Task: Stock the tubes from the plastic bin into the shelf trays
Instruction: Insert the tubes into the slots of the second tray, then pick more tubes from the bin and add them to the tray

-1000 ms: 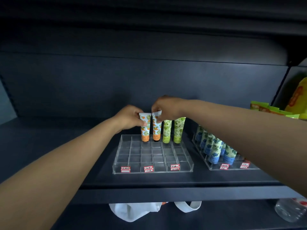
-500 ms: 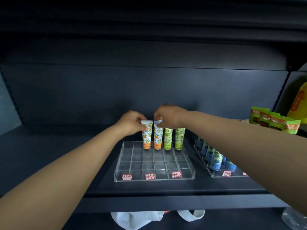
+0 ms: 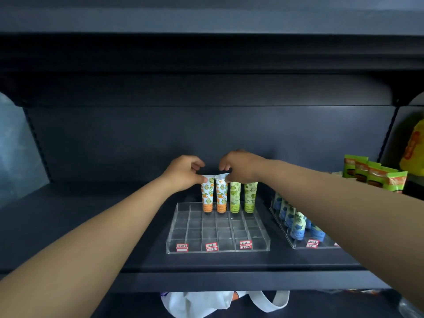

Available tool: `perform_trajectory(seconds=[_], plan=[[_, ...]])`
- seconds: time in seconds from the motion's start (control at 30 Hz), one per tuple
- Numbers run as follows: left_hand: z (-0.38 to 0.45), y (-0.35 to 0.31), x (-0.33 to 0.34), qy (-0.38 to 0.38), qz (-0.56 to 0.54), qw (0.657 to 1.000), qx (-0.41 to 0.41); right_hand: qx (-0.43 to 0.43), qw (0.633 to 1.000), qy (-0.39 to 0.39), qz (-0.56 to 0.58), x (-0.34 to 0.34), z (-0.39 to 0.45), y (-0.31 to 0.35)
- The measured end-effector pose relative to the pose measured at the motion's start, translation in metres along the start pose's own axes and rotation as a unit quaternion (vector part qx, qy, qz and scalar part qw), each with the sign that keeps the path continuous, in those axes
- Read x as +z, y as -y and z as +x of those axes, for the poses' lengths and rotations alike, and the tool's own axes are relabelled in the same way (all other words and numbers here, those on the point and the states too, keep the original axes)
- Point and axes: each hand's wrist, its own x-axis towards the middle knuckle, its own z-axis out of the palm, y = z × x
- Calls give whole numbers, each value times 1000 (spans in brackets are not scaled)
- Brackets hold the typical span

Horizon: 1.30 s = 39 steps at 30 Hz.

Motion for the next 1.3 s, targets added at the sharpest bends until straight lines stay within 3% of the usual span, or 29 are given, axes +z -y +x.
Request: perform_trajectory(seconds=[0.17, 0.3, 0.57, 0.73, 0.97, 1.3], plan=[[-12, -20, -13, 12, 112, 993, 26, -9, 999, -40, -15, -11, -25, -1], [-32, -39, -13, 58, 196, 979, 27, -23, 993, -114, -19, -13, -64, 0], [-115, -76, 19, 51, 213, 971, 96, -42, 974, -220, -16, 23, -158, 3], [-171, -88, 58, 60, 191, 973, 112, -51, 975, -213, 36, 67, -221, -6], [-239, -48, 143, 142, 147, 978, 39, -7, 979, -152, 134, 162, -278, -11], [-296, 58, 272, 331, 122, 927, -127, 105, 969, 13, 223, 308, -323, -14]])
